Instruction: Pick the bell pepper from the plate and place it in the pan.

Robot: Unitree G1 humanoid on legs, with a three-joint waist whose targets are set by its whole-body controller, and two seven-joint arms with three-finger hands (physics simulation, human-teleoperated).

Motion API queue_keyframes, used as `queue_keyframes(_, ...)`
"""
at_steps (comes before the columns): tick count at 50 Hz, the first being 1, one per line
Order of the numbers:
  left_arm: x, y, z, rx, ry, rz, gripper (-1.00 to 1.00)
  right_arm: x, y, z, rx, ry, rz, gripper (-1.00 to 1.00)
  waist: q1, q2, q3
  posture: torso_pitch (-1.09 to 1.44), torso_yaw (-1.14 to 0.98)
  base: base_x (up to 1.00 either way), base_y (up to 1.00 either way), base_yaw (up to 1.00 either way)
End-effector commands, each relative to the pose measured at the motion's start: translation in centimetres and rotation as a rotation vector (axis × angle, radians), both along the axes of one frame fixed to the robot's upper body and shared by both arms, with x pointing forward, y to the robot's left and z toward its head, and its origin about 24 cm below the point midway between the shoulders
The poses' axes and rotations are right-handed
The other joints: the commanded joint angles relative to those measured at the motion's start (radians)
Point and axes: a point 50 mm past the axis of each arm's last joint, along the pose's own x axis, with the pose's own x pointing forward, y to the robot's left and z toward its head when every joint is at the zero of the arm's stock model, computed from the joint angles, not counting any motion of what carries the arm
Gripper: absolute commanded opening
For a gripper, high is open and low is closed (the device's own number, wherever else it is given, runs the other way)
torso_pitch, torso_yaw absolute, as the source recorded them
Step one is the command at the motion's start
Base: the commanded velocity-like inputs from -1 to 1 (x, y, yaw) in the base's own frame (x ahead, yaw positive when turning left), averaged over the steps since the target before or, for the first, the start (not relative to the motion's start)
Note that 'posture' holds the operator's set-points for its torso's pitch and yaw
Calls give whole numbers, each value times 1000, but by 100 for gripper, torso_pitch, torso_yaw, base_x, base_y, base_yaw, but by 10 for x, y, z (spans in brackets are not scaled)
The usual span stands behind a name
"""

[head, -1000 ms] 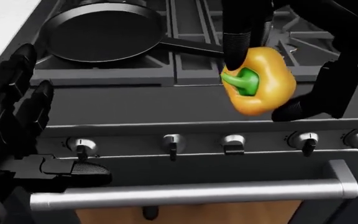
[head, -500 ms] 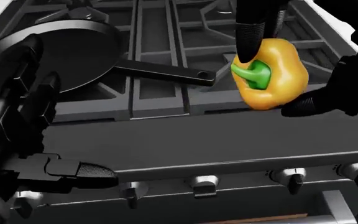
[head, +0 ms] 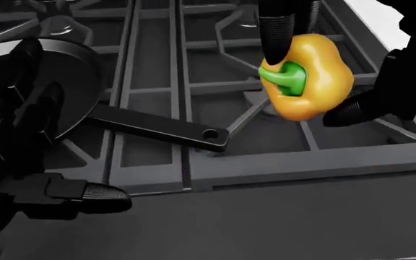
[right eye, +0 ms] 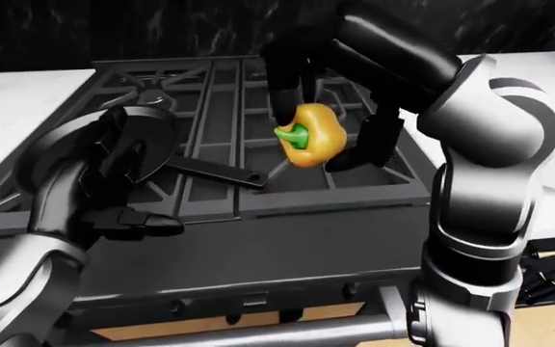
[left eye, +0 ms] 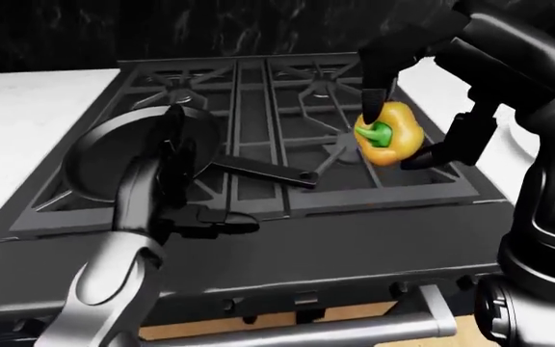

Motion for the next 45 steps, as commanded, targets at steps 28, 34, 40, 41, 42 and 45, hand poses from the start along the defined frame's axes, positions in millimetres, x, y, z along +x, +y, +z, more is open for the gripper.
queue_keyframes(28, -31, 42, 27, 33, -156, 194, 100, 104, 179, -1, -79, -92, 145, -100, -18, 51, -15, 0, 0, 0, 0, 0)
queue_keyframes(34, -31, 42, 29, 29, -159, 192, 100, 102, 202, -5, -30, -127, 132, -100, -13, 59, -16, 0, 0, 0, 0, 0)
queue_keyframes(40, -34, 47, 27, 20, -157, 203, 100, 94, 217, 3, 50, -235, 121, -100, -11, 65, -15, 0, 0, 0, 0, 0)
queue_keyframes(41, -35, 49, 27, 18, -157, 205, 100, 92, 220, 5, 71, -266, 122, -100, -11, 66, -15, 0, 0, 0, 0, 0)
queue_keyframes(42, -35, 49, 27, 17, -156, 207, 100, 90, 222, 9, 90, -284, 120, -100, -11, 67, -15, 0, 0, 0, 0, 0)
queue_keyframes(45, -36, 51, 26, 11, -155, 208, 100, 87, 225, 13, 113, -314, 115, -100, -12, 70, -15, 0, 0, 0, 0, 0)
